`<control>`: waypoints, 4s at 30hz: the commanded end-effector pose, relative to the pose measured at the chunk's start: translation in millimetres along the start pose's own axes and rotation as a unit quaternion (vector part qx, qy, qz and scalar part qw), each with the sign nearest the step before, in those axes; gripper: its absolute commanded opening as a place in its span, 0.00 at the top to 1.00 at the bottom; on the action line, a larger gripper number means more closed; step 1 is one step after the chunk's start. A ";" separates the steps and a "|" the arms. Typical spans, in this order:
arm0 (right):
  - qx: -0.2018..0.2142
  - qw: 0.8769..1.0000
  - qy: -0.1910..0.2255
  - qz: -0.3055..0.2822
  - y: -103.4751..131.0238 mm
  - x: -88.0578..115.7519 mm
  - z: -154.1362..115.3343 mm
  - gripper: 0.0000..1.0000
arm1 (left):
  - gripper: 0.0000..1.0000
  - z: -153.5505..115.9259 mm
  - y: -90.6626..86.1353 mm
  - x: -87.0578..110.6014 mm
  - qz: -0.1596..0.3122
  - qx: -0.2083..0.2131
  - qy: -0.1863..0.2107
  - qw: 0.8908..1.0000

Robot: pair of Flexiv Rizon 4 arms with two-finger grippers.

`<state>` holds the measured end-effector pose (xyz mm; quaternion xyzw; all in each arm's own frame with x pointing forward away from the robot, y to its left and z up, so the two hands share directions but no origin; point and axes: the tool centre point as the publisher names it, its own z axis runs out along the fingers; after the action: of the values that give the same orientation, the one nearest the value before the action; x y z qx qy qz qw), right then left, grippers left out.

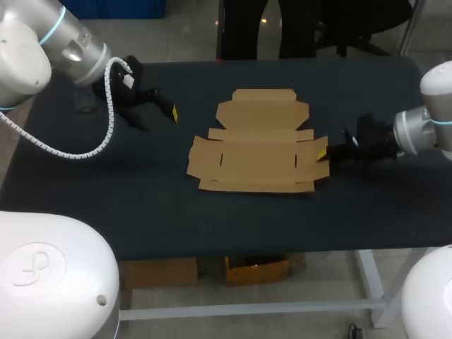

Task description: Assemble the packaging by folding the flat box into shape, placing the metal phone stand inside, and closing the box properly

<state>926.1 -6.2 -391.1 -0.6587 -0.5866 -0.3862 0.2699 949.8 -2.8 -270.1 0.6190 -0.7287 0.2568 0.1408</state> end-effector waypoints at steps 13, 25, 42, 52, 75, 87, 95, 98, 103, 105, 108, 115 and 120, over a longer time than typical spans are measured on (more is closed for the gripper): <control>0.024 0.999 0.019 -0.015 -29.3 4.8 -6.1 1.00 | 0.00 -2.2 22.4 2.4 -0.015 0.033 -0.008 0.999; 0.045 0.998 0.020 -0.026 -49.4 6.8 -9.2 1.00 | 0.00 1.2 21.6 4.9 -0.016 0.030 -0.008 0.999; 0.039 0.999 0.011 -0.021 -62.5 1.5 -13.4 1.00 | 0.00 0.8 23.6 7.7 -0.013 0.031 -0.010 0.999; 0.036 0.999 -0.001 -0.017 -61.7 0.7 -19.3 0.00 | 0.00 0.9 24.7 8.6 -0.013 0.031 -0.009 0.999; 0.023 0.994 -0.095 -0.044 -43.6 9.1 -60.8 0.00 | 0.00 0.8 28.0 10.0 -0.015 0.036 -0.020 0.999; 0.020 0.987 -0.155 -0.025 -33.5 17.2 -93.8 0.00 | 0.00 -4.5 45.4 13.7 -0.052 0.025 -0.050 0.997; 0.019 0.987 -0.157 -0.025 -31.7 19.5 -98.6 0.00 | 0.00 -8.0 51.0 12.6 -0.057 0.012 -0.032 0.998; 0.019 0.987 -0.157 -0.025 -31.7 19.5 -98.6 0.00 | 0.00 -8.0 51.0 12.6 -0.057 0.012 -0.032 0.998; 0.019 0.987 -0.157 -0.025 -31.7 19.5 -98.6 0.00 | 0.00 -8.0 51.0 12.6 -0.057 0.012 -0.032 0.998; 0.019 0.987 -0.157 -0.025 -31.7 19.5 -98.6 0.00 | 0.00 -8.0 51.0 12.6 -0.057 0.012 -0.032 0.998; 0.012 0.987 -0.158 -0.008 -33.6 26.2 -100.3 0.00 | 0.00 -1.4 56.8 20.0 -0.071 0.019 -0.037 0.997; 0.021 0.987 -0.157 0.001 -42.8 27.1 -104.0 0.00 | 0.00 9.8 76.5 25.0 -0.077 0.016 -0.015 0.997; 0.028 0.987 -0.158 0.014 -44.2 25.1 -111.7 0.00 | 0.00 18.5 88.1 24.1 -0.071 0.004 0.002 0.997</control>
<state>863.0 -69.8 -318.1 -0.7123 -0.6230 -0.2584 0.1944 863.9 -27.7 -283.8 0.6712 -0.6833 0.2427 0.1538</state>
